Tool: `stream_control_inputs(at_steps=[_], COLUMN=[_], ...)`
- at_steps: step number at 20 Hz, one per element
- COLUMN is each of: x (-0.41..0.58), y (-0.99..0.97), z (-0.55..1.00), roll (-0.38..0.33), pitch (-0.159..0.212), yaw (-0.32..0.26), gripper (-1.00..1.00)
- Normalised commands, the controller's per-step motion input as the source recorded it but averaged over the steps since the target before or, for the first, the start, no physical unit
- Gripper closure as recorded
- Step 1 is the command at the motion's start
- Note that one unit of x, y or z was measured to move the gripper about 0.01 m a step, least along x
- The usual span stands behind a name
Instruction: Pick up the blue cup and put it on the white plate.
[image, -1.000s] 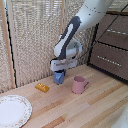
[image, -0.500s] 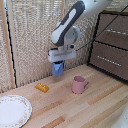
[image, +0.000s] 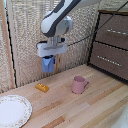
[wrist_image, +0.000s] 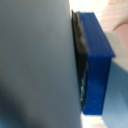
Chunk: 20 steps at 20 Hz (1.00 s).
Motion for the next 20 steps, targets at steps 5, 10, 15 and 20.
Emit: stream_control_inputs(at_steps=[5,10,15,20], x=[0.083,0.067,0.074,0.066], y=[0.96,0.96,0.97,0.98], z=[0.13,0.09,0.06,-0.02], roll=[0.000,0.003,0.000,0.000], pitch=[0.000,0.004,0.021,0.009], yaw=[0.001,0.009,0.013,0.011], gripper=[1.00,1.00,1.00,1.00])
